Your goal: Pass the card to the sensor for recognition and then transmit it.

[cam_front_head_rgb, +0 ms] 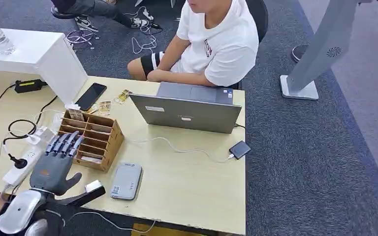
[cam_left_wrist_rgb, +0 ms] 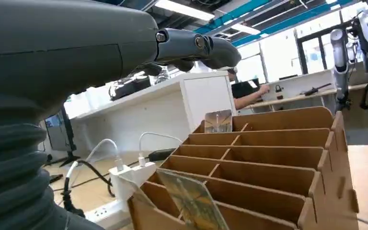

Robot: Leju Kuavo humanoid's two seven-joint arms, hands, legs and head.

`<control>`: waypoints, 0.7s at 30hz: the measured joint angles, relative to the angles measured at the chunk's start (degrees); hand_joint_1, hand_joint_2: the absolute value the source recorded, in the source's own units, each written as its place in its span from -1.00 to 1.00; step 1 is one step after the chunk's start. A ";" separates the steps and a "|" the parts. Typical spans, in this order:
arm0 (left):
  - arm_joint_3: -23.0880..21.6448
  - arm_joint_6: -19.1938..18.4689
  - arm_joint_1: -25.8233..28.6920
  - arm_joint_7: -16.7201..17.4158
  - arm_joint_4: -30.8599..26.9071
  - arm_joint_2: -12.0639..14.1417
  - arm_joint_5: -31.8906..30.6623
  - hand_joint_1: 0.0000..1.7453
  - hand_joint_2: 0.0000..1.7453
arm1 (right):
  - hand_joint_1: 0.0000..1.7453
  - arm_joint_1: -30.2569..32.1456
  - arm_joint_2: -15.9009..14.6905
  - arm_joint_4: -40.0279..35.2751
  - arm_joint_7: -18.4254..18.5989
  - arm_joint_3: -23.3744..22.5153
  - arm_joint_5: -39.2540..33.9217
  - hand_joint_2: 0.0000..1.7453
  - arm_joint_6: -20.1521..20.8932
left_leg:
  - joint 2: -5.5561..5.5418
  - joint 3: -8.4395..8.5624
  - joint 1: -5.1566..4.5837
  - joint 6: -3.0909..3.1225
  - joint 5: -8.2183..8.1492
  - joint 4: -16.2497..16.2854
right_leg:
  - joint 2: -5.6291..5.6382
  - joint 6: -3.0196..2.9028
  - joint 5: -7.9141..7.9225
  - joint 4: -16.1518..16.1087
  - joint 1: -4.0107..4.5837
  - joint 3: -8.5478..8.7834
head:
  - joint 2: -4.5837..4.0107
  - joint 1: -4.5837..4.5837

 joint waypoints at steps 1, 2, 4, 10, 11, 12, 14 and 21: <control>0.00 -0.09 -0.49 0.35 0.22 -0.09 0.18 -1.00 1.00 | -1.00 0.00 0.00 0.00 0.02 -0.04 0.00 -1.00 0.00 | 0.00 0.00 0.00 0.00 0.00 0.00 | 0.00 0.00 0.00 0.00 0.00 0.00 | 0.00 0.00; 0.00 -0.18 -0.85 0.44 0.42 -0.11 0.35 -1.00 1.00 | -1.00 0.00 0.00 0.00 0.02 -0.13 0.00 -1.00 0.00 | 0.00 -0.01 0.00 0.00 0.00 0.00 | 0.00 0.00 0.00 0.00 0.00 0.01 | 0.00 0.00; 0.00 -0.61 -1.22 0.90 0.68 -0.07 0.61 -1.00 1.00 | -1.00 -0.02 0.00 0.00 -0.02 -0.28 0.07 -1.00 0.02 | 0.01 -0.01 0.00 0.00 0.00 0.00 | 0.02 0.00 0.00 0.00 0.00 0.00 | 0.00 0.00; 0.00 -1.09 -1.31 1.42 0.77 0.20 0.88 -1.00 1.00 | -1.00 -0.04 0.00 0.00 -0.09 -0.57 0.15 -1.00 0.13 | 0.01 -0.02 0.00 0.00 -0.01 0.00 | 0.02 0.00 -0.01 0.00 0.00 -0.02 | 0.00 0.02; 0.00 -1.12 -1.31 1.53 0.77 0.30 0.88 -1.00 1.00 | -1.00 -0.04 0.00 0.00 -0.09 -0.57 0.15 -1.00 0.17 | 0.01 -0.02 0.00 0.00 -0.01 0.00 | 0.02 0.00 -0.01 0.00 0.00 -0.02 | 0.00 0.00; 0.00 -1.16 -1.30 1.66 0.77 0.35 0.85 -1.00 1.00 | -1.00 -0.04 0.00 0.00 -0.09 -0.57 0.16 -1.00 0.20 | 0.01 -0.01 0.00 0.00 -0.01 0.00 | 0.02 0.00 -0.01 0.00 0.00 -0.02 | 0.00 0.00; 0.00 -1.31 -1.23 2.21 0.77 0.52 0.59 -1.00 1.00 | -1.00 -0.04 0.00 0.00 -0.09 -0.61 0.29 -1.00 0.20 | 0.01 -0.01 0.01 0.00 -0.01 0.00 | 0.02 0.00 -0.01 0.00 0.01 -0.02 | 0.00 0.02; 0.00 -2.95 -1.16 4.50 1.40 1.33 -2.03 -1.00 1.00 | -1.00 -0.06 0.00 0.00 0.02 -0.89 1.24 -1.00 0.44 | 0.01 -0.01 0.01 0.00 0.00 0.00 | 0.02 0.00 0.00 0.00 0.02 -0.01 | 0.00 0.02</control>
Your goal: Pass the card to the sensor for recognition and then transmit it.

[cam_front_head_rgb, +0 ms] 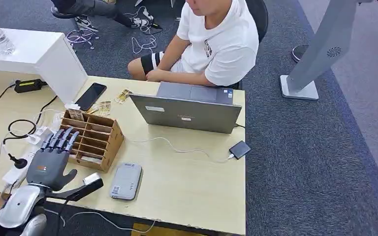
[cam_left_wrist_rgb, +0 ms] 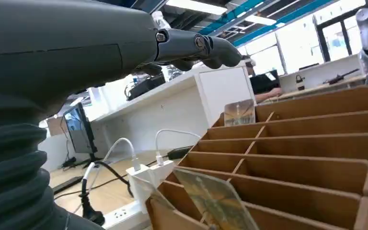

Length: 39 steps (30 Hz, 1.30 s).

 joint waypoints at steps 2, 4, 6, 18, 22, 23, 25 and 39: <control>0.00 0.00 0.00 0.00 0.00 0.00 0.00 -1.00 1.00 | -1.00 0.00 0.00 0.00 0.00 0.00 0.00 -1.00 0.00 | 0.00 0.00 0.00 0.00 0.00 0.00 | 0.00 0.00 0.00 0.00 0.00 0.00 | 0.00 0.00; 0.00 0.00 0.00 0.00 0.00 0.00 0.00 -1.00 1.00 | -1.00 0.00 0.00 0.00 0.00 0.00 0.00 -1.00 0.00 | 0.00 0.00 0.00 0.00 0.00 0.00 | 0.00 0.00 0.00 0.00 0.00 0.00 | 0.00 0.00; 0.00 0.00 0.00 0.00 0.04 0.00 -0.02 -1.00 1.00 | -1.00 0.00 0.00 0.00 0.00 0.00 0.00 -1.00 0.00 | 0.00 0.00 0.00 0.00 0.00 0.00 | 0.00 0.00 0.00 0.00 0.00 0.00 | 0.00 0.00; -0.02 -1.20 -1.11 0.98 3.11 0.46 -1.55 -1.00 1.00 | -1.00 -0.22 0.00 -0.04 -0.20 -0.20 1.95 -1.00 1.33 | 0.00 0.00 0.00 0.00 0.00 0.00 | 0.00 0.00 0.00 0.00 0.00 -0.01 | 0.00 -0.02; -0.20 -1.09 -1.70 0.98 3.85 0.22 -1.64 -1.00 1.00 | -1.00 -0.32 0.00 -0.04 -0.18 -0.48 1.99 -1.00 1.31 | 0.00 0.00 0.00 0.00 0.00 0.00 | 0.00 0.00 0.00 0.00 0.00 -0.01 | 0.00 -0.02; -0.26 -1.07 -1.80 0.98 4.02 0.15 -1.73 -1.00 1.00 | -1.00 -0.34 0.00 -0.04 -0.13 -0.50 2.01 -1.00 1.31 | 0.00 0.00 0.00 0.00 0.00 0.00 | 0.00 0.00 0.00 0.00 0.00 -0.01 | 0.00 0.00; -0.66 -0.85 -2.13 0.94 4.26 -0.04 -1.99 -1.00 1.00 | -1.00 -0.39 0.00 -0.04 -0.02 -0.50 2.21 -1.00 1.33 | -0.01 0.00 0.00 0.00 0.00 0.01 | 0.00 0.00 0.00 0.00 0.00 -0.01 | 0.00 0.00; -1.40 2.73 -2.70 -0.09 4.48 -1.94 -1.99 -1.00 1.00 | -1.00 -0.42 0.00 -0.04 0.00 -0.57 3.11 -1.00 1.81 | 0.01 0.00 0.00 0.00 0.00 0.01 | 0.01 0.00 0.00 0.00 0.00 -0.02 | 0.00 -0.02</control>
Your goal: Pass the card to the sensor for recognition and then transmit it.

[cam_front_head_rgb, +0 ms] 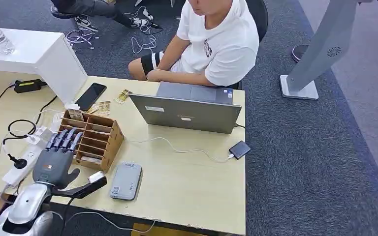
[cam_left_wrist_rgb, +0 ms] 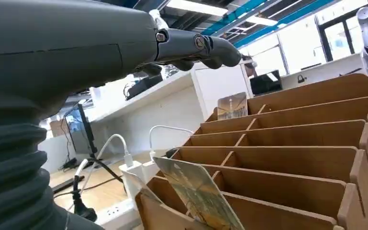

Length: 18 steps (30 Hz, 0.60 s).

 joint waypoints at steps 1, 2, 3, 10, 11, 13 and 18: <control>-0.04 0.00 0.00 0.00 0.00 -0.04 0.00 -1.00 1.00 | -1.00 0.00 0.00 0.00 0.00 0.02 0.00 -1.00 0.00 | 0.00 0.00 0.00 0.00 0.00 0.00 | 0.00 0.00 0.00 0.00 0.00 0.00 | 0.00 0.00; -0.09 0.02 -0.01 0.00 0.00 -0.02 0.00 -1.00 1.00 | -1.00 0.00 0.00 0.00 0.00 0.02 0.00 -1.00 0.00 | 0.00 0.00 0.00 0.00 0.00 0.00 | 0.00 0.00 0.00 0.00 0.00 0.00 | 0.00 0.00; -0.11 0.04 -0.03 0.00 0.00 -0.02 0.00 -1.00 1.00 | -1.00 0.00 0.00 0.00 0.00 0.00 0.00 -1.00 0.02 | 0.00 0.00 0.00 0.00 0.00 0.00 | 0.00 0.00 0.00 0.00 0.00 0.00 | 0.00 0.00; -0.20 0.09 -0.03 0.00 0.09 -0.02 -0.02 -1.00 1.00 | -1.00 0.00 0.00 0.00 -0.57 -0.02 0.79 -1.00 0.33 | 0.00 0.00 0.00 0.00 0.00 0.00 | 0.00 0.00 0.00 0.00 0.00 0.00 | 0.00 0.00; -0.20 -0.04 -0.03 0.00 0.18 -0.02 0.00 -1.00 1.00 | -1.00 0.00 0.00 0.00 -0.57 -0.02 0.87 -1.00 0.37 | 0.00 0.00 0.00 0.00 0.00 0.00 | 0.00 0.00 0.00 0.00 0.00 0.00 | 0.00 0.00; -0.20 -0.33 -0.04 0.00 0.55 -0.02 0.00 -1.00 1.00 | -1.00 0.00 0.00 0.00 -0.57 -0.04 0.94 -1.00 0.63 | 0.00 0.00 0.00 0.00 0.00 0.00 | 0.00 0.00 0.00 0.00 0.00 0.00 | 0.00 0.00; -0.20 -0.88 -0.54 -0.02 1.99 -0.02 0.42 -1.00 1.00 | -1.00 0.00 0.00 0.00 -0.61 -0.18 0.94 -1.00 1.16 | 0.00 0.00 0.00 0.00 0.00 0.00 | 0.00 0.00 0.00 0.00 0.00 0.00 | 0.00 0.02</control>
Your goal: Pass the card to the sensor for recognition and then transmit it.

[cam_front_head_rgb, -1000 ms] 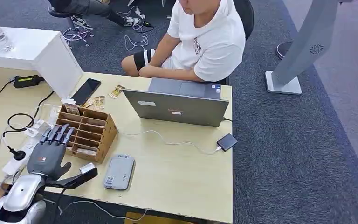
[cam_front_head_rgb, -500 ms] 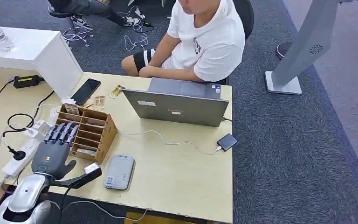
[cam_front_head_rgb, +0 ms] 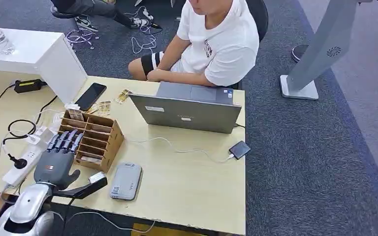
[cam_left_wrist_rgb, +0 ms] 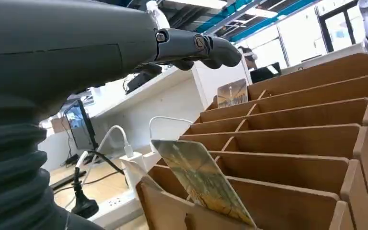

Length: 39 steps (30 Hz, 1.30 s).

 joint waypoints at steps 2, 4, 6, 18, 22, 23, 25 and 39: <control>0.00 -0.17 0.00 -0.02 0.33 0.00 0.26 -1.00 1.00 | -1.00 0.00 0.00 0.00 -0.15 -0.15 0.00 -1.00 0.04 | 0.00 0.00 0.00 0.00 0.00 0.00 | 0.00 0.00 0.00 0.00 0.00 0.00 | 0.00 -0.02; 0.00 -0.30 0.00 -0.02 0.44 0.00 0.44 -1.00 1.00 | -1.00 0.00 0.00 0.00 -0.37 -0.24 0.02 -1.00 0.04 | 0.00 0.00 0.00 0.00 0.00 0.00 | 0.00 0.00 0.00 0.00 0.00 0.00 | 0.00 -0.02; 0.00 -0.63 0.00 -0.11 0.46 0.00 0.74 1.00 1.00 | -1.00 0.00 0.00 0.00 -0.52 -0.28 0.04 -1.00 0.04 | 0.00 -0.01 0.00 0.00 0.00 0.00 | 0.00 0.00 0.00 0.00 0.00 0.01 | 0.00 0.00; 0.00 2.58 0.76 -2.54 0.81 -0.66 2.67 1.00 1.00 | -1.00 0.04 0.00 0.00 -1.42 -1.25 0.87 -1.00 0.13 | 0.00 -0.01 0.00 0.00 0.00 0.00 | 0.00 0.00 0.00 0.00 0.00 0.00 | 0.00 -0.02; 0.00 3.28 0.87 -3.08 0.79 -1.05 2.75 1.00 1.00 | -1.00 0.07 -0.02 0.00 -1.88 -1.31 0.94 -1.00 0.53 | 0.00 0.00 0.00 0.00 0.00 0.00 | 0.00 0.00 0.00 0.00 0.00 0.00 | 0.00 -0.02; 0.00 3.48 0.87 -3.15 0.72 -1.12 2.75 1.00 1.00 | -1.00 0.07 -0.04 0.00 -2.03 -1.31 0.96 -1.00 0.79 | 0.01 0.00 0.00 0.00 0.00 0.00 | 0.01 0.00 0.00 0.00 0.00 0.01 | 0.00 -0.02; 0.00 3.61 0.89 -3.37 0.63 -1.20 2.77 1.00 1.00 | -1.00 0.10 -0.09 0.00 -2.30 -1.31 0.96 -1.00 1.01 | 0.00 0.00 0.00 0.00 0.00 0.00 | 0.01 0.00 0.00 0.00 0.00 0.00 | 0.00 -0.02; 0.00 9.02 3.55 -7.84 -5.59 -1.92 2.60 1.00 1.00 | -1.00 0.34 -0.13 0.02 -3.06 -2.45 0.94 -1.00 -0.09 | -0.01 -0.01 0.00 0.00 0.00 0.00 | -0.01 0.00 0.00 0.00 0.00 0.00 | 0.00 -0.02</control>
